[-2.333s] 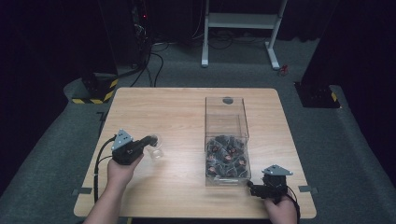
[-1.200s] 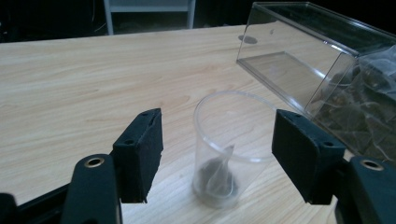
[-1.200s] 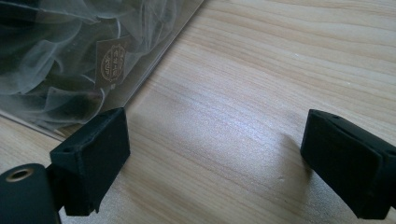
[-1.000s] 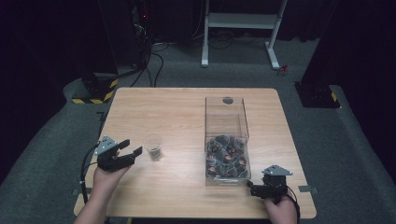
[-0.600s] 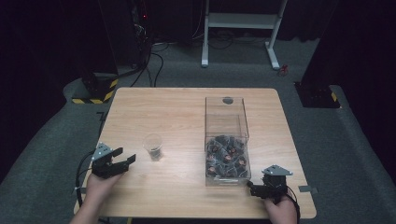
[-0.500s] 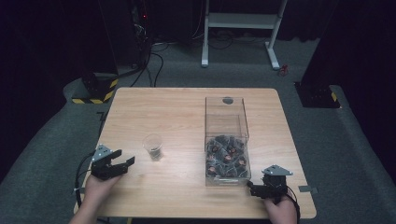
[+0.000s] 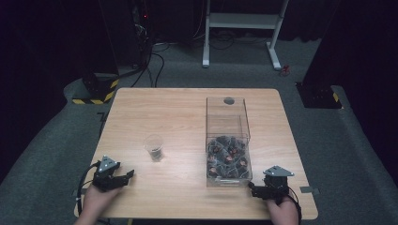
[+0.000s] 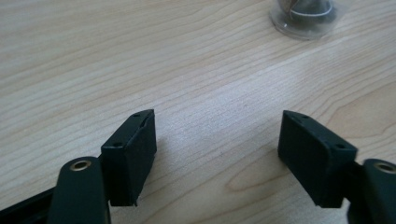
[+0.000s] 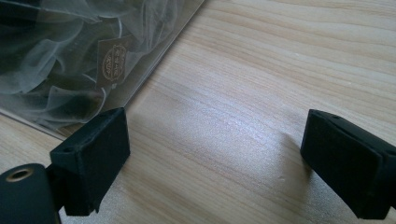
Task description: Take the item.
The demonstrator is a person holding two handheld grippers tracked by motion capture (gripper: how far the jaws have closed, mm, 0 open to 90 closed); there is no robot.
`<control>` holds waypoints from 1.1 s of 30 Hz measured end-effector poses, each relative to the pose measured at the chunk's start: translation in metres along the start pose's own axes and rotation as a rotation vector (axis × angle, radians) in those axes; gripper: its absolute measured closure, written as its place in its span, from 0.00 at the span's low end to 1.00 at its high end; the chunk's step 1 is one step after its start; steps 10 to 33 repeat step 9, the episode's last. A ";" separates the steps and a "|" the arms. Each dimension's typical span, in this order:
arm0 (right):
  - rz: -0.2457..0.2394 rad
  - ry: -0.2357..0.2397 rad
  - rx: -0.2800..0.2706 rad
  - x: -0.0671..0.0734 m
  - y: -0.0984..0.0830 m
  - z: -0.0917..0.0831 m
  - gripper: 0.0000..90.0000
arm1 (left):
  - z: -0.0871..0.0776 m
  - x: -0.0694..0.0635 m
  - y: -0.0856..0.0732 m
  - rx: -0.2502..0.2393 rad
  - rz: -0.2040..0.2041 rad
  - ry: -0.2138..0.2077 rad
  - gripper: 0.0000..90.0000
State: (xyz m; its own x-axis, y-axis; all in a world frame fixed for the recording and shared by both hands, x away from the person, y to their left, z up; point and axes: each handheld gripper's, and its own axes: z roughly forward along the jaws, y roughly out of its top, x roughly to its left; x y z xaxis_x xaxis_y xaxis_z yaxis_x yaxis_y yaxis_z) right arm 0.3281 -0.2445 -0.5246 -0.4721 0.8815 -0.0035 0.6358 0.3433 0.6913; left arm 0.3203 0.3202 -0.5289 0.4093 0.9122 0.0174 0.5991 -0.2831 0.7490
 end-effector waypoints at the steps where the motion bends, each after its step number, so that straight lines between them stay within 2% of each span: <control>1: 0.000 0.000 0.000 0.000 0.000 0.000 0.09 | 0.000 -0.002 -0.001 -0.007 0.009 0.009 0.32; 6: 0.000 0.000 0.000 0.000 0.000 0.000 0.09 | -0.001 -0.002 -0.002 -0.004 -0.014 0.004 0.31; 9: 0.000 0.000 0.000 0.000 0.000 0.000 0.09 | -0.001 -0.002 -0.002 0.000 -0.014 -0.006 0.28; 33: 0.000 0.000 0.000 0.000 0.000 0.000 0.09 | -0.001 -0.002 -0.002 0.000 -0.014 -0.006 0.28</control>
